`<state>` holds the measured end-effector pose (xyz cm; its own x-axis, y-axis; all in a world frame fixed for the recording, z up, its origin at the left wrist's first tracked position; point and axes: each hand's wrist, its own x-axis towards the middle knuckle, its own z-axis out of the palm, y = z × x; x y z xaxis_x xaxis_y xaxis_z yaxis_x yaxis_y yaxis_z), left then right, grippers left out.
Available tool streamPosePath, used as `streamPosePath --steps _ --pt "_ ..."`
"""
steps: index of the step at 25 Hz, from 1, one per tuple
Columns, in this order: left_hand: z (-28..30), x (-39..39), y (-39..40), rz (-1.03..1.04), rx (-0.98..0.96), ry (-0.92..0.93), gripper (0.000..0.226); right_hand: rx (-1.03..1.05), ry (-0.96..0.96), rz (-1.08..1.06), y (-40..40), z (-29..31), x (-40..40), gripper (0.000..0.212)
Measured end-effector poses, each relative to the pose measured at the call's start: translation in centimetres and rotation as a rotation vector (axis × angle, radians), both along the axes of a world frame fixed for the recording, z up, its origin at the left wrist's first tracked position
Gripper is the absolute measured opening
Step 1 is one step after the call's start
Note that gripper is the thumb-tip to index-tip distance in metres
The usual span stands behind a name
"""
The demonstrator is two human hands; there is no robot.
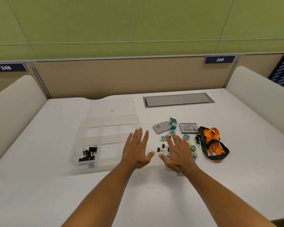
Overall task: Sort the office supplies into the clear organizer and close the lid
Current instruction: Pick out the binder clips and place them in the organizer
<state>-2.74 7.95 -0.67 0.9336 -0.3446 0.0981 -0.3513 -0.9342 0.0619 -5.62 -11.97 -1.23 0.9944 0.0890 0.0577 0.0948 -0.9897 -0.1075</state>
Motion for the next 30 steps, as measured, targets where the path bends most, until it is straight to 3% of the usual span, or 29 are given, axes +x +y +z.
streamPosePath --steps 8,18,22,26,30 --pt "-1.3 -0.4 -4.7 -0.012 0.141 0.033 0.082 0.033 0.033 0.043 -4.5 -1.5 0.8 0.091" --pt "-1.3 1.6 -7.5 -0.056 0.221 0.024 0.029 0.115 0.044 0.060 -5.2 -0.9 2.1 0.079" --pt "-0.7 2.6 -7.6 -0.068 0.274 0.048 0.021 0.108 0.013 0.049 -5.0 -0.3 2.9 0.070" --pt "-0.2 2.9 -7.4 -0.068 0.249 0.071 0.023 0.082 -0.010 0.048 -4.3 -0.6 3.6 0.053" --pt "0.4 3.5 -7.0 -0.055 0.037 0.139 0.018 0.065 0.044 0.020 -3.6 -1.0 4.2 0.035"
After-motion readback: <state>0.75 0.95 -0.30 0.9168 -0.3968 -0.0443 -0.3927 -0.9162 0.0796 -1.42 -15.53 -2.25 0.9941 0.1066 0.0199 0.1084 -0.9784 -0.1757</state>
